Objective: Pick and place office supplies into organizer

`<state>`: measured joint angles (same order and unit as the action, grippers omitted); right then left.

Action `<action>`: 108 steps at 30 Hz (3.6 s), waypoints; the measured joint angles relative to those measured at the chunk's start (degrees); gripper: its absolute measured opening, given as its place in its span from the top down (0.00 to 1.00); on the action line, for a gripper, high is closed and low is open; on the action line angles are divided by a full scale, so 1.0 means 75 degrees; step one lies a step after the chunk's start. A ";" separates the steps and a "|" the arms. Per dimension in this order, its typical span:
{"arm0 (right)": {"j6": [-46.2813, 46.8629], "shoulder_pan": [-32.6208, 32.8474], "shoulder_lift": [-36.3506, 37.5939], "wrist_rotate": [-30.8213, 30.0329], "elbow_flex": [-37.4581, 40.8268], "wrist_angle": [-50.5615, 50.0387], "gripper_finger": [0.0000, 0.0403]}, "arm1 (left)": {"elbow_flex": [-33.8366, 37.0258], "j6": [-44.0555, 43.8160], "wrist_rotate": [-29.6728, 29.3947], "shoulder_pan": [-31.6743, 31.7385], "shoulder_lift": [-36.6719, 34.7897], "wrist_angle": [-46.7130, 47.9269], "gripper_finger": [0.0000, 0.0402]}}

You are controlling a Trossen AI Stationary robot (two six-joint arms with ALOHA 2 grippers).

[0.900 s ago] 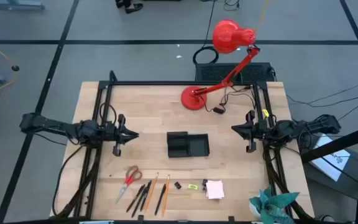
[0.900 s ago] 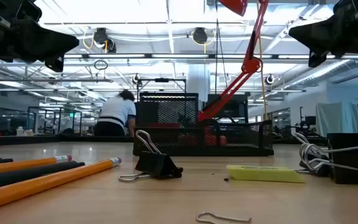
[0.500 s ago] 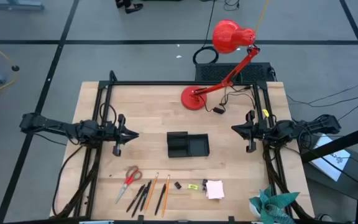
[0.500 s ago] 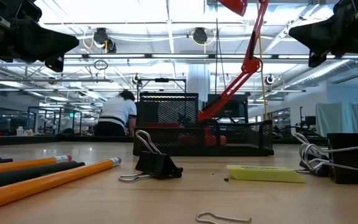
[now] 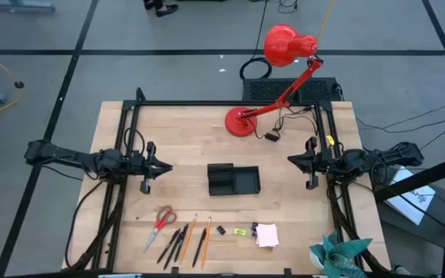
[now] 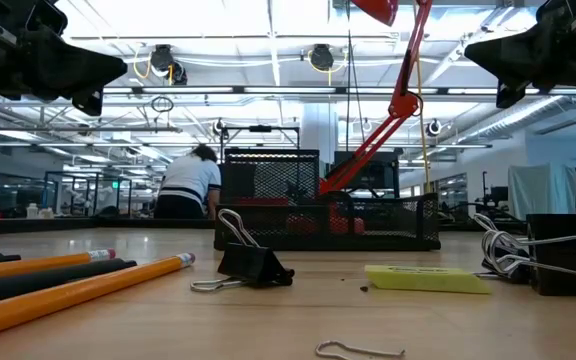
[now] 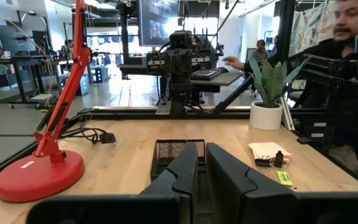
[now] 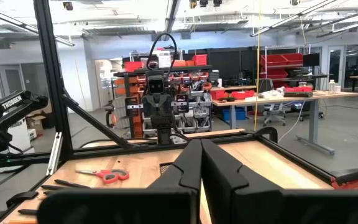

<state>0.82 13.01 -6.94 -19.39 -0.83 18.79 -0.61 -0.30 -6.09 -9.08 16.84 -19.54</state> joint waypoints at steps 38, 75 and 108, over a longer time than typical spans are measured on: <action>0.0001 -0.0002 0.0000 0.0001 0.0001 -0.0001 0.99 | 0.0000 0.0000 0.0000 -0.0006 0.0002 0.0000 0.90; 0.0010 0.0000 0.0000 0.0001 0.0000 0.0004 0.99 | 0.0000 0.0000 0.0000 0.0000 0.0003 0.0000 0.90; -0.0859 0.0113 -0.0065 0.0906 -0.0050 0.0589 1.00 | -0.0001 0.0630 0.0027 -0.0003 0.0000 -0.0950 0.90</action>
<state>-5.62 13.86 -7.43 -12.59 -1.20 23.21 -0.62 4.43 -5.89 -9.11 16.84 -26.67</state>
